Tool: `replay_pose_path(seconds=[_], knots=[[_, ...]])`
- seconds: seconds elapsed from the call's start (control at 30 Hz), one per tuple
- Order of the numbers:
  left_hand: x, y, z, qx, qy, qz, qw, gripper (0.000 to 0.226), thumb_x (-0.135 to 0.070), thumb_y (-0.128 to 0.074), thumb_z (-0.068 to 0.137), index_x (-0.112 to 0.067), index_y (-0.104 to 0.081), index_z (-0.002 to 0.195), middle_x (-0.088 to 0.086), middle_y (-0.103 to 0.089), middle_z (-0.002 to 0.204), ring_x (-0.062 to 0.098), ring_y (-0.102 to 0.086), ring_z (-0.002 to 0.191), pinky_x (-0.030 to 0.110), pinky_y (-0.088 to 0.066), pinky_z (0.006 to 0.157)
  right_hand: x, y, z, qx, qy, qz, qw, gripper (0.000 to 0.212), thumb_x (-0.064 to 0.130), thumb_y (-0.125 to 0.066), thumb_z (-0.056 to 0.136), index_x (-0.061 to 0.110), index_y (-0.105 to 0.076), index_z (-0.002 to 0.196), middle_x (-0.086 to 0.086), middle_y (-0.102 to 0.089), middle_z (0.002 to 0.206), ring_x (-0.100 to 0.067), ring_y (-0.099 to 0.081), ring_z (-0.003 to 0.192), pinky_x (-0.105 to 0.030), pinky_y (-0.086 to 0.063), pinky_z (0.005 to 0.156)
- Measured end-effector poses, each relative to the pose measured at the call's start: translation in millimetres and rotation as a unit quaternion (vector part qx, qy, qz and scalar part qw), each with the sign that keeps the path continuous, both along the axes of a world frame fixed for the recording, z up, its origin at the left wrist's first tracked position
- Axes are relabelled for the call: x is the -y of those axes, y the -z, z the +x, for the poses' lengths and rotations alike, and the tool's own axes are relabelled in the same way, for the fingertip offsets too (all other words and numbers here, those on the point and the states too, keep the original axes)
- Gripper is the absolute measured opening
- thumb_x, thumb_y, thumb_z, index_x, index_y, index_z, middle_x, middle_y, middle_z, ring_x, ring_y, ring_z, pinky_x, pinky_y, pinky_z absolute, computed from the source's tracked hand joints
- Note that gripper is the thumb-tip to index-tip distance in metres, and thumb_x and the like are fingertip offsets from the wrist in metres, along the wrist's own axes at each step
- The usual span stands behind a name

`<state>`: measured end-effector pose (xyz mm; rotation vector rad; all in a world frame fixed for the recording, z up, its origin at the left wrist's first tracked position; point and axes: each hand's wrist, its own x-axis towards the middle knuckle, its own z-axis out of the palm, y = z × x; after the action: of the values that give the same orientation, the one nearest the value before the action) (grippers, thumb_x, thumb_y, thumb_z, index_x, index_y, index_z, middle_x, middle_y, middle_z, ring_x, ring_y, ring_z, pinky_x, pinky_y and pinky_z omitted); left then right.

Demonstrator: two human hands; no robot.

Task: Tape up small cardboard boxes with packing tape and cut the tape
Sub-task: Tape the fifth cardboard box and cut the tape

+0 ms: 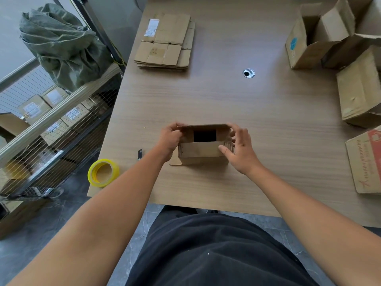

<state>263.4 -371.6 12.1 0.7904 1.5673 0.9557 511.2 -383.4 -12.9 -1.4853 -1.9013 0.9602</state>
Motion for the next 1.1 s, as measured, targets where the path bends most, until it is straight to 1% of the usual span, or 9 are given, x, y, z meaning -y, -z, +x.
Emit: replay_pose_path(seconds=[0.13,0.23,0.43,0.53,0.6,0.7,0.83,0.93,1.1], knots=[[21,5,-7,0.008,0.093,0.024,0.995,0.023,-0.027,-0.059,0.087,-0.021,-0.071,0.105,-0.007,-0.058,0.133,0.006,-0.054,0.119,0.026,-0.042,0.100,-2,5,-2,0.009,0.024,-0.028,0.999,0.076,0.028,-0.075,0.090,0.037,-0.030,0.150,0.003,-0.026,0.123,-0.020,-0.042,0.116,-0.028,-0.041,0.102],[40,24,-4,-0.154,0.139,0.081,0.975,0.022,-0.032,-0.057,0.100,-0.027,-0.061,0.121,-0.001,-0.032,0.156,0.008,-0.031,0.141,0.033,-0.026,0.118,1,7,-5,0.065,-0.009,-0.025,0.998,0.047,0.033,-0.066,0.096,0.027,-0.052,0.140,0.000,-0.027,0.124,-0.027,-0.035,0.125,-0.038,-0.032,0.113],[50,39,7,-0.223,0.154,0.077,0.959,0.030,-0.035,-0.044,0.106,-0.039,-0.043,0.136,-0.002,-0.011,0.164,0.018,-0.014,0.152,0.030,-0.017,0.113,11,1,-28,0.206,-0.041,0.075,0.975,0.046,0.035,-0.060,0.098,0.005,-0.049,0.132,-0.020,-0.027,0.154,-0.039,-0.018,0.146,-0.053,-0.019,0.121],[44,33,1,-0.236,0.184,0.070,0.952,0.032,-0.031,-0.044,0.107,-0.034,-0.043,0.139,0.003,-0.009,0.167,0.021,-0.015,0.153,0.031,-0.018,0.115,14,2,-47,0.307,-0.125,0.065,0.941,0.068,0.053,-0.035,0.102,0.018,-0.018,0.159,-0.009,-0.002,0.169,-0.029,0.008,0.155,-0.050,0.006,0.124],[43,28,-5,-0.227,0.200,0.050,0.952,0.033,-0.029,-0.043,0.107,-0.033,-0.044,0.140,0.004,-0.006,0.168,0.021,-0.012,0.154,0.031,-0.017,0.115,18,6,-56,0.367,-0.131,0.052,0.919,0.069,0.062,-0.011,0.101,0.031,0.002,0.161,-0.001,0.010,0.169,-0.023,0.018,0.154,-0.051,0.015,0.122],[51,18,-23,-0.196,0.209,0.042,0.957,0.036,-0.029,-0.042,0.108,-0.031,-0.046,0.144,0.003,-0.011,0.168,0.016,-0.014,0.153,0.028,-0.017,0.116,23,7,-66,0.390,-0.122,0.041,0.912,0.076,0.072,0.001,0.094,0.034,0.007,0.160,0.001,0.014,0.169,-0.022,0.021,0.153,-0.050,0.020,0.120],[89,19,-80,-0.341,0.057,0.046,0.937,0.038,-0.029,-0.049,0.103,-0.020,-0.051,0.141,0.006,-0.049,0.148,0.023,-0.042,0.138,0.035,-0.031,0.113,30,8,-84,0.418,-0.126,0.038,0.899,0.084,0.079,0.002,0.089,0.035,0.010,0.159,0.000,0.017,0.168,-0.024,0.024,0.152,-0.052,0.021,0.119],[136,32,-142,-0.415,-0.045,-0.059,0.907,0.048,-0.024,-0.059,0.096,-0.005,-0.048,0.139,0.017,-0.050,0.140,0.032,-0.042,0.133,0.040,-0.030,0.111,35,5,-99,0.421,-0.118,0.032,0.899,0.081,0.077,0.001,0.091,0.035,0.009,0.160,0.001,0.018,0.168,-0.023,0.025,0.152,-0.054,0.021,0.119],[178,56,-220,-0.492,0.143,-0.120,0.850,0.059,-0.041,-0.066,0.094,-0.008,-0.048,0.139,0.012,-0.048,0.145,0.031,-0.020,0.150,0.045,-0.029,0.117,48,-1,-122,0.440,-0.115,0.036,0.890,0.075,0.072,-0.002,0.095,0.035,0.011,0.159,0.002,0.021,0.167,-0.021,0.025,0.152,-0.054,0.021,0.118]])
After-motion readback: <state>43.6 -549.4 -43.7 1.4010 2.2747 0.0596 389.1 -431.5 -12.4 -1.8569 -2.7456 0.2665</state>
